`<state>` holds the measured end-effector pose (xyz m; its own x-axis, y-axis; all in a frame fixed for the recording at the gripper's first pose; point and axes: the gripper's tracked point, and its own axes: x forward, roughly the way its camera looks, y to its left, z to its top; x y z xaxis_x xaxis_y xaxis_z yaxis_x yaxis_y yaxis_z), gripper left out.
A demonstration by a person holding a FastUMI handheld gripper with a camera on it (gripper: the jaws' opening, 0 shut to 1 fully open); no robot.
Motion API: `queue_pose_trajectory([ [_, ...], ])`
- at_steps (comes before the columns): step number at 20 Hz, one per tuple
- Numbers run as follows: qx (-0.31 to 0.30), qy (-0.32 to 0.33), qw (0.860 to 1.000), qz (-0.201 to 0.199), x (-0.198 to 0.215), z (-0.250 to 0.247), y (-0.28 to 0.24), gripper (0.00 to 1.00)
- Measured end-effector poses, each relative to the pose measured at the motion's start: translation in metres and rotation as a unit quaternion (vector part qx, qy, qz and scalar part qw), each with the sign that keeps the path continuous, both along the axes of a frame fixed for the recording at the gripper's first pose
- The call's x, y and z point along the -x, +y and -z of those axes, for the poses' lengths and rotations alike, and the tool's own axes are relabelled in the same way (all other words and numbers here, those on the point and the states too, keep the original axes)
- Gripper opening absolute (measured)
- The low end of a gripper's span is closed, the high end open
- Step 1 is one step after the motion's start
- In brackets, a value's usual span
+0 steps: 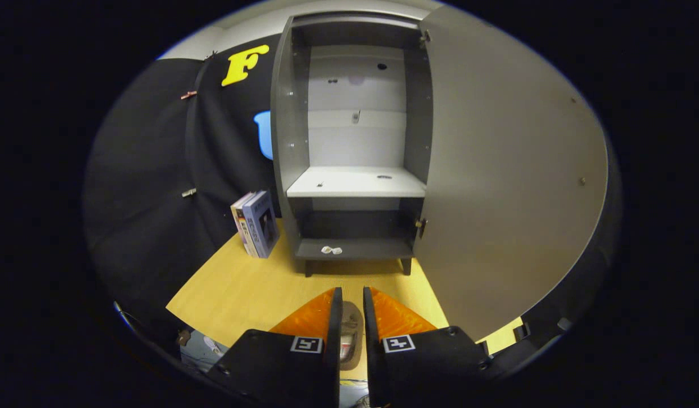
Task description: Open the shoe cabinet door, grab the shoes and put them into the shoe cabinet, then close the shoe cabinet door.
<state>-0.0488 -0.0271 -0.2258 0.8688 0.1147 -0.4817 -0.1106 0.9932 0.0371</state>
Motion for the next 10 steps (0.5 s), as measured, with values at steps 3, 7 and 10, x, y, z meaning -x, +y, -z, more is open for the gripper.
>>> queue_pose_trajectory([
  [3,0.006,0.045,0.999,0.001,-0.007,0.045,0.013,0.24],
  [7,0.004,0.116,0.993,0.008,-0.009,0.115,0.026,0.24],
  [10,0.004,0.157,0.987,0.014,-0.007,0.158,0.032,0.24],
])
